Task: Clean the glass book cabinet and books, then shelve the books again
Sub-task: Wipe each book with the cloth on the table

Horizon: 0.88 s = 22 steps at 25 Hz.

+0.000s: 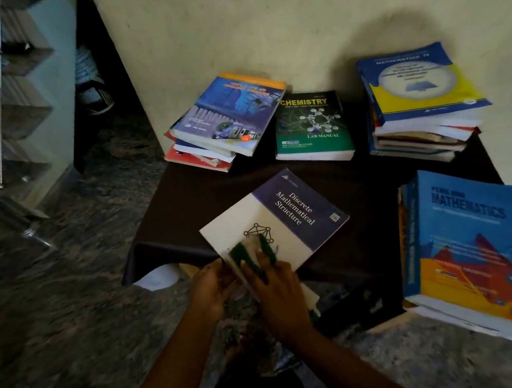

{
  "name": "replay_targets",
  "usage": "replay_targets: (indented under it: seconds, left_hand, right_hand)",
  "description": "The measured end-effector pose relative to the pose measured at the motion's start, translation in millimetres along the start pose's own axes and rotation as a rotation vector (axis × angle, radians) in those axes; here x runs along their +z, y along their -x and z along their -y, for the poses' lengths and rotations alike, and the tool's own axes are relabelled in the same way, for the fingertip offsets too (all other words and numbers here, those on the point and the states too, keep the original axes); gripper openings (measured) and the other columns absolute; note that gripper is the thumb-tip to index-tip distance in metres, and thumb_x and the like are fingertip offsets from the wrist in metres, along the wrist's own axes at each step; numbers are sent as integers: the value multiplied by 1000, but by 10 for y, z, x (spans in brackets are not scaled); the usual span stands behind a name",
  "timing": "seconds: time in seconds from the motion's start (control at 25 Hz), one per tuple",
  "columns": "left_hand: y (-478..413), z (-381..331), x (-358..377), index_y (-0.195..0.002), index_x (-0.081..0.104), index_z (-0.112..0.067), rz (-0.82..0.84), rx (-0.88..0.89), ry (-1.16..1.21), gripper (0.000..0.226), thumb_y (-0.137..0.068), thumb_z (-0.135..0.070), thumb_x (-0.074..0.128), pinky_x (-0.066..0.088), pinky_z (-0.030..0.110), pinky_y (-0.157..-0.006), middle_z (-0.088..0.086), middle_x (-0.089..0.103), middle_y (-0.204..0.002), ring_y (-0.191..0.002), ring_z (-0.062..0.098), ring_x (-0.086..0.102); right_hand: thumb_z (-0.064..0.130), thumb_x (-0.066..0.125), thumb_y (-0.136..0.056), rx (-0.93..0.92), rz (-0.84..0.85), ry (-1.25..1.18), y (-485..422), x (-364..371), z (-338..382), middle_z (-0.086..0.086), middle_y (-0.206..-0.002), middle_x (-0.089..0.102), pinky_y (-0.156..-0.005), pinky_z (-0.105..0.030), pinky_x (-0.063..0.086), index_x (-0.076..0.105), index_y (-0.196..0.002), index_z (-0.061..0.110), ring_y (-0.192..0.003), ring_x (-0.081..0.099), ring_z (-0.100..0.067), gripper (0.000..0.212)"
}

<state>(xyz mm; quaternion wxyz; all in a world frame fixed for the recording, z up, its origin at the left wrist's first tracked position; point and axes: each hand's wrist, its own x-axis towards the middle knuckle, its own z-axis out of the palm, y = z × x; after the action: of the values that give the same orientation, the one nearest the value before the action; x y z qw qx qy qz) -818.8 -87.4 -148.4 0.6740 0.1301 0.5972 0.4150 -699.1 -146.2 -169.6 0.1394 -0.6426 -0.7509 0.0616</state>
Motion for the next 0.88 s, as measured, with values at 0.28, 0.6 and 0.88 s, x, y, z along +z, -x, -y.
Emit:
replay_targets:
  seconds: [0.28,0.6,0.88]
  left_hand:
    - [238,-91,469,-89,52,-10,-56,369,-254,5,-93,-13,55,51,41,-77,19,64,-102,-92,30,60]
    - [654,-691,1054,-105,59,-17,261,1278,-755,13,-94,-18,52,42,9,-75,-5,64,-98,-87,2,59]
    - [-307,-181,411,-117,54,-18,451,1549,-1559,35,-83,-24,47,4,28,-118,9,65,-119,-118,22,54]
  right_hand:
    - [3,37,-74,189,-273,-241,-243,-841,-666,-19,-121,61,-77,-32,30,55,-126,6,-91,59,-31,55]
    - [8,40,-84,197,-608,-220,-125,-1714,-1116,-17,-129,56,-82,-27,29,44,-134,17,-97,52,-37,51]
    - [10,40,-87,224,-455,-267,126,-1386,-1196,-8,-138,49,-83,-20,23,36,-135,30,-106,44,-27,53]
